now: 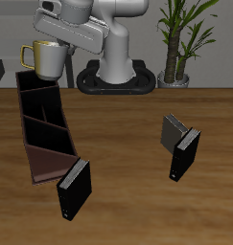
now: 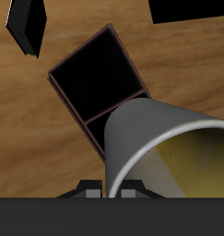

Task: Place the left black book into the right desk caddy's left compartment and place the white-yellow mug into the right desk caddy's right compartment

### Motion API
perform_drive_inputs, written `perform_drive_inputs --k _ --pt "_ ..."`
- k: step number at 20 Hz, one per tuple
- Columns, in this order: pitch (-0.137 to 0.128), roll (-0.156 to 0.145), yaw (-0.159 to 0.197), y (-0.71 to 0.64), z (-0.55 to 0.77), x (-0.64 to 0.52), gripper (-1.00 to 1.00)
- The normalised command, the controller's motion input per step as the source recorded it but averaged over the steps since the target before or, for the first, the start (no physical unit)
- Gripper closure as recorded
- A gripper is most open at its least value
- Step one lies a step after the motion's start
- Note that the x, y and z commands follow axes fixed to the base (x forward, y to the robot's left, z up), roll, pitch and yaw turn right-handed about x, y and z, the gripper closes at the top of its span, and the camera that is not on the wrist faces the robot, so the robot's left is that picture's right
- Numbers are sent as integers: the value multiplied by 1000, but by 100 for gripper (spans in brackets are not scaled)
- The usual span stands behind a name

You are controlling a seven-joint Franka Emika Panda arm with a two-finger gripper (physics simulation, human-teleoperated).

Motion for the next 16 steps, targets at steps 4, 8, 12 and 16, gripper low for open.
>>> perform_drive_inputs --k 4,8,12,16 --pt "3 -76 -92 -406 102 -209 100" --pt "60 -28 -146 -221 -156 -93 100" --pt "68 -10 -110 -142 -251 51 100" --pt "43 -9 -71 -92 -197 41 100"
